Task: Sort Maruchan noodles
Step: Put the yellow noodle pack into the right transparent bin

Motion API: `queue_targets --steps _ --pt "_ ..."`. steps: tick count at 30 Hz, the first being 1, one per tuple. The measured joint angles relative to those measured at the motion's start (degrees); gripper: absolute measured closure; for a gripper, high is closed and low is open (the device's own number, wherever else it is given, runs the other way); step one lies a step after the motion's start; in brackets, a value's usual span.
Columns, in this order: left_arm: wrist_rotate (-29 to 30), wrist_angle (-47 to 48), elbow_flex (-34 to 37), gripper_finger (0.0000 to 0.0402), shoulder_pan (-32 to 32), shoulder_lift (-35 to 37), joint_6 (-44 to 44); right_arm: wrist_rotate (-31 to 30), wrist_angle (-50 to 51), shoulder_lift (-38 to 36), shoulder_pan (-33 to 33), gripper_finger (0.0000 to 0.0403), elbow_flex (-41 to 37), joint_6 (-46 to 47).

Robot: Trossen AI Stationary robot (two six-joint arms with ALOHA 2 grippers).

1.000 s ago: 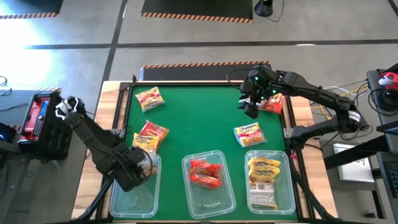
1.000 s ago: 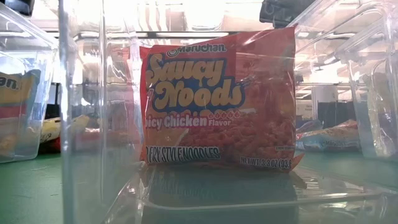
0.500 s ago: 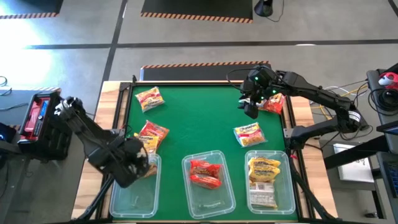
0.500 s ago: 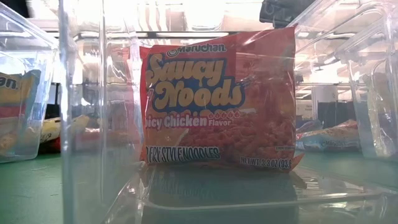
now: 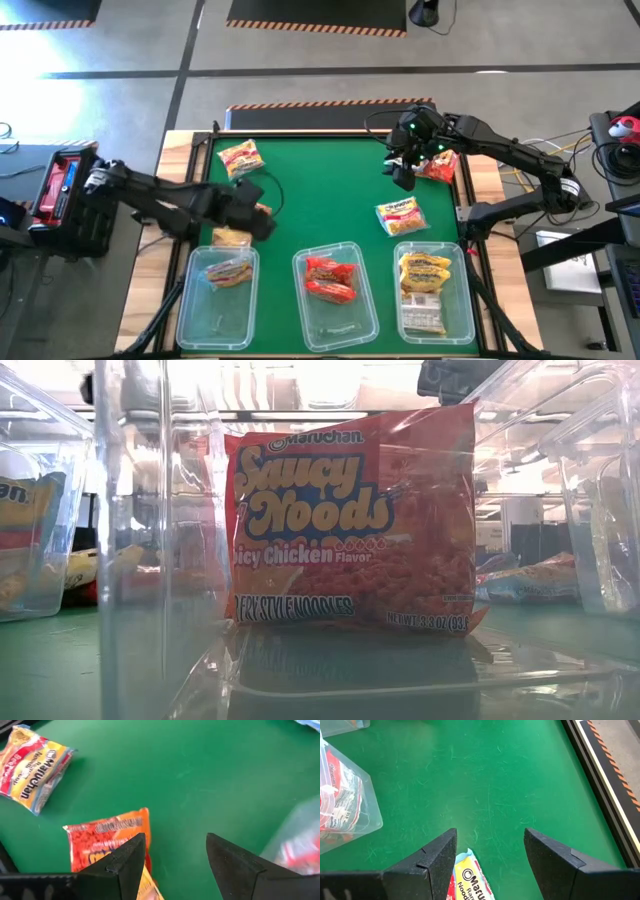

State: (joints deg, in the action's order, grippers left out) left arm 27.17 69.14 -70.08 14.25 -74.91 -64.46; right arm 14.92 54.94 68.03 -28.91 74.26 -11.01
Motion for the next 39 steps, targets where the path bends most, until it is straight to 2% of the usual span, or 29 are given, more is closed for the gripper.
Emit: queue_targets --steps 3,5,10,16,22,32,39 --pt "-1.42 -2.04 2.11 0.0209 -4.34 0.0 0.32 0.0 0.0 0.0 0.01 0.0183 0.0 -0.04" --pt "-3.7 -7.74 3.8 0.021 -6.13 0.0 0.78 0.0 0.0 0.0 0.0 0.0183 0.0 0.01" --pt "-7.2 -12.06 6.68 0.021 -7.68 -0.44 -3.24 0.0 0.0 0.0 0.0 0.0183 0.0 0.04" --pt "-8.59 -8.22 7.12 0.0203 -7.66 -1.0 -16.81 0.0 0.0 0.0 0.0 0.0183 0.0 0.02" --pt "-11.62 -1.66 7.3 0.0172 -7.66 -1.01 -25.95 0.0 0.0 0.0 0.0 0.0183 0.0 -0.04" --pt "-20.17 7.74 11.19 0.0164 -7.57 -0.79 -30.05 0.0 -0.02 0.0 0.0 0.0183 0.0 -0.04" --pt "-24.8 4.23 19.68 0.0164 -7.57 1.62 -30.83 0.0 0.0 0.0 0.0 0.0183 0.0 0.05"
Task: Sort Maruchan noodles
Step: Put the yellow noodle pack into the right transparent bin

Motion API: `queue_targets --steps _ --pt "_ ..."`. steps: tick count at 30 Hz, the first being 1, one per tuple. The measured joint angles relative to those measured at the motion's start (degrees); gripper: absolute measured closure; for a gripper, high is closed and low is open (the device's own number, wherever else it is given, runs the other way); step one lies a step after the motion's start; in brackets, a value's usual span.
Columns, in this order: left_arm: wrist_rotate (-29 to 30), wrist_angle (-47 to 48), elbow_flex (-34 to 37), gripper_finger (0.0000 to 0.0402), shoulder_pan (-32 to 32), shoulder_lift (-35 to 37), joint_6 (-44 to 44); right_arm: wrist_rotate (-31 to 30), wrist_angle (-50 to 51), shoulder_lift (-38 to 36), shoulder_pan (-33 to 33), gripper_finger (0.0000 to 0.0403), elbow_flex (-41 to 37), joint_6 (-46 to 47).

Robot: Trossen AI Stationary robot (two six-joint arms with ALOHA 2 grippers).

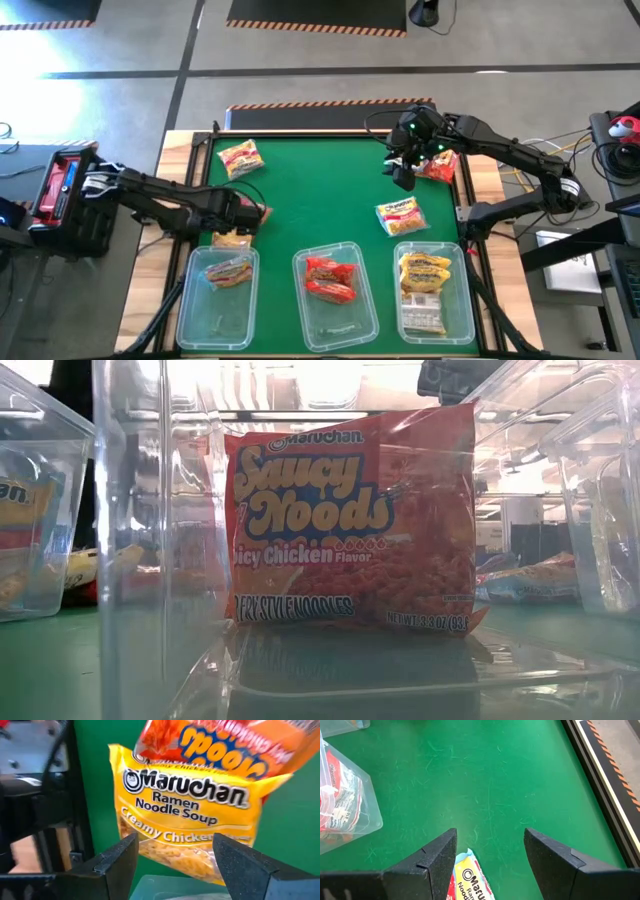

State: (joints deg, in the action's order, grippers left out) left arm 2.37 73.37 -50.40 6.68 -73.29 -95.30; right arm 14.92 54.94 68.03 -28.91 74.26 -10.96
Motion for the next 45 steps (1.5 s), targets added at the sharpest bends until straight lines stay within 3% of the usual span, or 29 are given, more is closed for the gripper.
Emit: queue_targets --steps 11,18,27,31,36,41,45 --pt "-0.13 -19.36 12.52 0.0163 -1.16 2.25 0.28 0.0 -0.02 0.0 0.0 0.0183 0.0 -0.09" --pt "6.28 -24.17 9.97 0.0163 -5.52 -0.56 5.56 0.0 0.0 0.0 0.0 0.0183 0.0 0.0" --pt "8.49 -36.15 5.7 0.0163 -11.95 -6.09 20.1 0.02 -0.02 0.0 0.0 0.0183 0.0 -0.04" --pt "10.9 -36.68 1.87 0.0163 -12.35 -7.18 24.33 0.0 -0.02 0.0 0.0 0.0183 0.0 -0.07" --pt "12.32 -30.81 -0.14 0.0163 -12.35 -6.91 25.27 0.0 -0.01 0.0 0.0 0.0183 0.0 -0.05" --pt "13.57 -25.52 1.8 0.0164 -12.33 -5.85 21.12 0.01 0.0 0.0 0.0 0.0183 0.0 -0.04" --pt "13.42 -26.72 5.29 0.0164 -12.33 -5.23 18.33 0.02 -0.02 0.0 0.01 0.0183 0.0 -0.07"
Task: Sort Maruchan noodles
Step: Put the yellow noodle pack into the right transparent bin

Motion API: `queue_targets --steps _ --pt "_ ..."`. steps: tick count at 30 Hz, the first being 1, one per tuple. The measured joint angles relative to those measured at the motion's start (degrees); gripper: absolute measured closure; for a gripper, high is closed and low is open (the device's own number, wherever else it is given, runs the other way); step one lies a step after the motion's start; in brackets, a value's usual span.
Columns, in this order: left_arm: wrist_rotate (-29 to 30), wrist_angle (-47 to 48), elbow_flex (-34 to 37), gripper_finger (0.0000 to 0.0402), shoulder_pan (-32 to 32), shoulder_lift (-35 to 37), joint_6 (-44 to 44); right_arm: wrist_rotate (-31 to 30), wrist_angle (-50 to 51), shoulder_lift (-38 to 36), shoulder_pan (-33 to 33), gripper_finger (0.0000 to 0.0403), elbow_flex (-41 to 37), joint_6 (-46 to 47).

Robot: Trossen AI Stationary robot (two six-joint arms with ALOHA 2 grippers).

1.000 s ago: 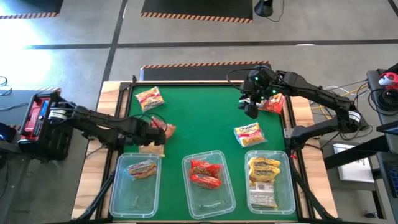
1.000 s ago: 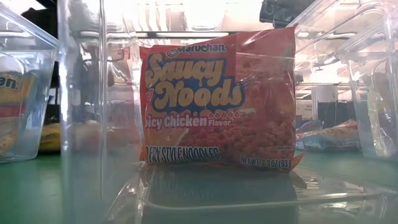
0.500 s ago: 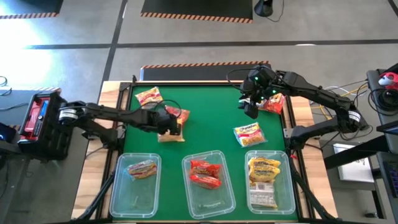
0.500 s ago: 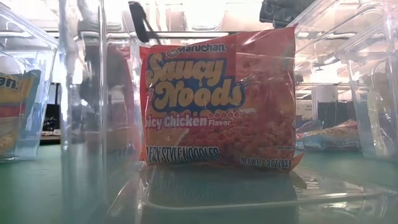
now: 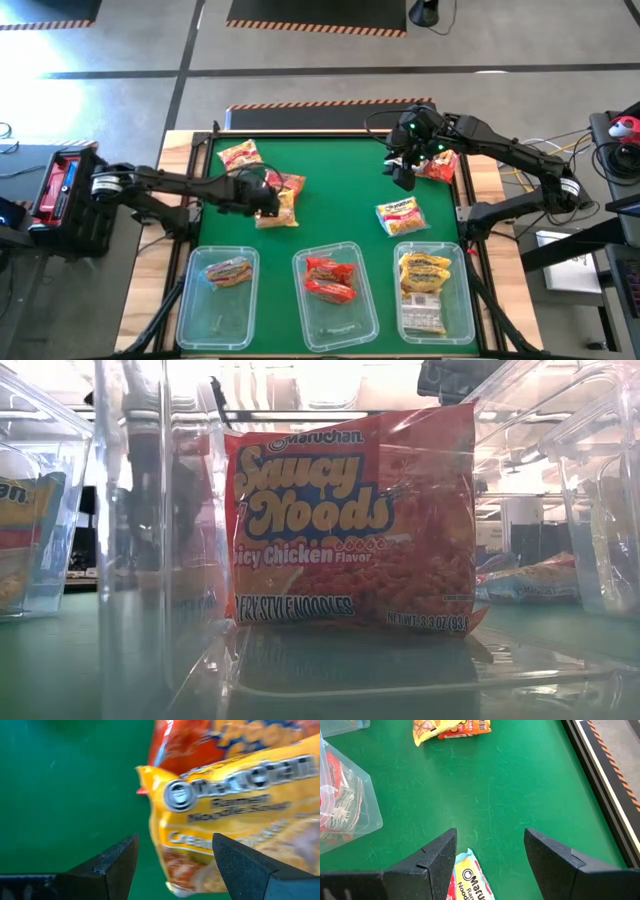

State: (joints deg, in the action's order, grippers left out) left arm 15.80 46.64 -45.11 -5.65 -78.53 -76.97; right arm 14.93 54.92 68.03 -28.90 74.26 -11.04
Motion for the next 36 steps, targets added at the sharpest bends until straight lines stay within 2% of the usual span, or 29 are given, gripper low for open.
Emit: queue_targets --steps 9,24,32,36 --pt "-1.4 -12.56 4.58 0.0164 -0.04 -0.13 -0.66 -0.02 0.0 0.0 -0.01 0.0183 0.0 -0.01" --pt "-7.05 -26.62 4.92 0.0164 -0.09 -2.84 2.93 -0.02 0.02 0.0 0.01 0.0183 0.0 0.02" --pt "-11.81 -31.86 4.92 0.0164 -0.08 -4.47 4.76 -0.02 0.0 0.0 -0.01 0.0183 0.0 -0.01" --pt "-17.3 -36.25 4.92 0.0164 -0.09 -4.8 7.84 0.0 0.02 0.0 -0.01 0.0183 0.0 0.03"
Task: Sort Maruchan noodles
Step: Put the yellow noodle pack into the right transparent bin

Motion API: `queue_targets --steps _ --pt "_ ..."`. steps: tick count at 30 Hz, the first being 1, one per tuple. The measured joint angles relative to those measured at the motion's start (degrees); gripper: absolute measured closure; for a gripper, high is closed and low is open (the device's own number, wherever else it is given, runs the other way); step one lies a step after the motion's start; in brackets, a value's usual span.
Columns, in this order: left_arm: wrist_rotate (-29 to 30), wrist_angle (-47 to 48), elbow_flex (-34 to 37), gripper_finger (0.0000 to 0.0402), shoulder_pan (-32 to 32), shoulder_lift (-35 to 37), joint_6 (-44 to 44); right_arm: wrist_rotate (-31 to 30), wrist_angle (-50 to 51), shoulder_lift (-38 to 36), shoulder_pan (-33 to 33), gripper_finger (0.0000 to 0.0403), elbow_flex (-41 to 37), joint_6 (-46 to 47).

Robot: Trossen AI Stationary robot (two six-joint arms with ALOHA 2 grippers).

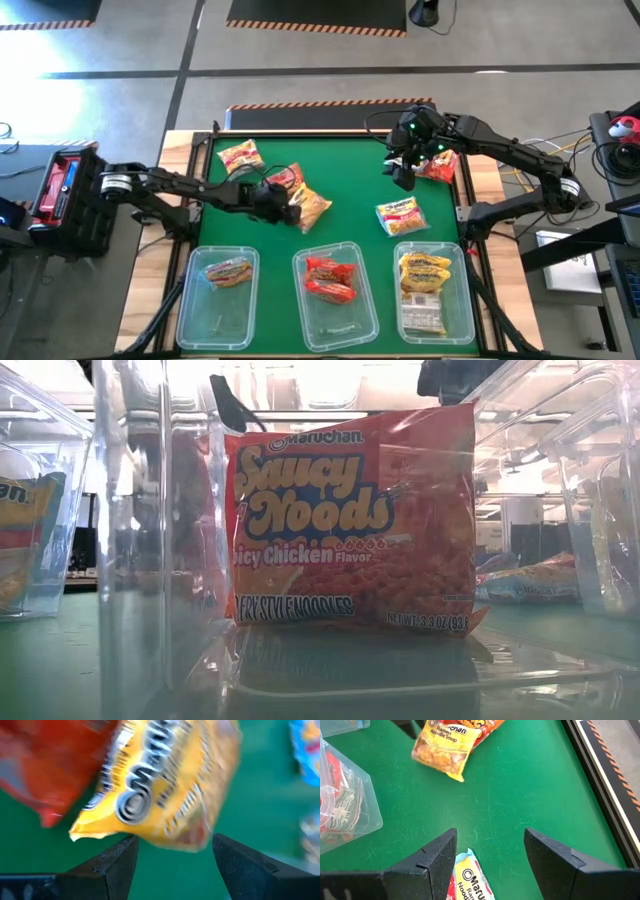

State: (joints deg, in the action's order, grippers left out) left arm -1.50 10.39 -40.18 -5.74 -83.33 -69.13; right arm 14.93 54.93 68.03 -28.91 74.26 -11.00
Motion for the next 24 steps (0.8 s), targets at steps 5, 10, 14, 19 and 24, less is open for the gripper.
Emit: queue_targets --steps 5,10,14,19,24 --pt "-3.03 -1.77 -0.02 0.0164 0.04 0.02 1.58 -0.01 -0.02 0.0 0.0 0.0183 0.0 -0.05" --pt "-3.03 -1.79 -0.02 0.0164 0.0 0.24 1.2 -0.02 -0.05 0.0 0.0 0.0183 0.0 -0.03" --pt "-2.36 -1.47 -0.05 0.0164 0.01 0.96 0.62 0.01 -2.98 0.0 0.01 0.0183 0.0 0.55" --pt "3.95 3.92 -0.07 0.0168 0.0 1.18 -2.63 0.07 -10.63 0.0 0.02 0.0183 0.0 8.46" --pt "8.16 6.5 -0.07 0.0173 0.0 1.18 -6.51 0.01 -15.63 0.02 0.01 0.0183 0.0 16.86"
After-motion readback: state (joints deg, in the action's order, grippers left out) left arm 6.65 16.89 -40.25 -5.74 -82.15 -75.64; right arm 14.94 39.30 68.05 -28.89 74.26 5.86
